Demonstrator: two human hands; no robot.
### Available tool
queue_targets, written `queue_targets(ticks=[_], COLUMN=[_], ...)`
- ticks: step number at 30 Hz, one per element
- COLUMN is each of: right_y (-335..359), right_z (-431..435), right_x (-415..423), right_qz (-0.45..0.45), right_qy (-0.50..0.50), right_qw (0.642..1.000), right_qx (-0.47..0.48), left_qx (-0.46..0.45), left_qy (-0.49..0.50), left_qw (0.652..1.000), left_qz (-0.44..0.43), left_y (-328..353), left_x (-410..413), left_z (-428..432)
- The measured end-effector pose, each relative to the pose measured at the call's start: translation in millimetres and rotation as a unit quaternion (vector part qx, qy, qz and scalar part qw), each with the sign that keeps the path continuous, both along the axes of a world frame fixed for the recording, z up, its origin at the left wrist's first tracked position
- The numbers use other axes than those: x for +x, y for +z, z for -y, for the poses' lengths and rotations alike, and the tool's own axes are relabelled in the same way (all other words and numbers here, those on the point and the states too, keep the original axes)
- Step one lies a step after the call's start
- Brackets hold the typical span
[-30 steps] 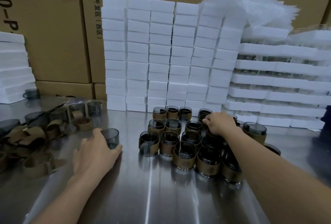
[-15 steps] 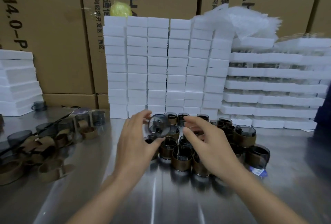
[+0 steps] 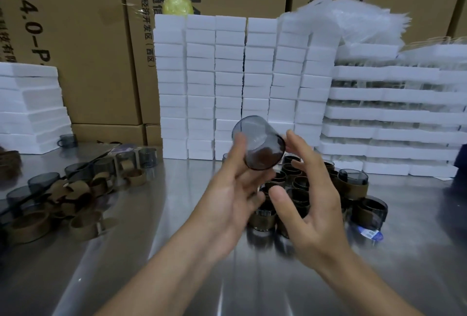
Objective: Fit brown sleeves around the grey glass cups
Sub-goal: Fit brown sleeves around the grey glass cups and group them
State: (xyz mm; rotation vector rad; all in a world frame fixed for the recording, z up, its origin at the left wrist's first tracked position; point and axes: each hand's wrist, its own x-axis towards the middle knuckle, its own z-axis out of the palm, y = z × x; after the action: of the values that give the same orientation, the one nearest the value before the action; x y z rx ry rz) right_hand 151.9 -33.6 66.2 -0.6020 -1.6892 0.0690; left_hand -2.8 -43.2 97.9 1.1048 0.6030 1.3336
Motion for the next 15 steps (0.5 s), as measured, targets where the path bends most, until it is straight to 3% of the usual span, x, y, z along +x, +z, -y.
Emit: queue_targets(ticks=[2,4,10,15], right_y=[0.3,0.7,6.8,7.5], right_z=[2.0,4.3,7.2,5.6], right_x=[-3.0,-5.9,-13.1,-13.8], right_qz=[0.014,0.010,-0.069,-0.062], right_qy=[0.000,0.001,0.015,0.030], right_qw=[1.000,1.000,0.994,0.992], right_qx=[0.004,0.001,-0.083,-0.106], left_qx=[-0.105,-0.128,-0.134,-0.160], left_qy=[-0.083,-0.116,-0.137,-0.128], left_qw=[0.987,0.977,0.977,0.974], left_qz=[0.094,0.127,0.094,0.093], left_y=[-0.7,-3.7,-12.5,-18.4], left_x=[0.7,1.2,10.2,15.4], left_z=[-1.6,-1.3,1.0,1.8])
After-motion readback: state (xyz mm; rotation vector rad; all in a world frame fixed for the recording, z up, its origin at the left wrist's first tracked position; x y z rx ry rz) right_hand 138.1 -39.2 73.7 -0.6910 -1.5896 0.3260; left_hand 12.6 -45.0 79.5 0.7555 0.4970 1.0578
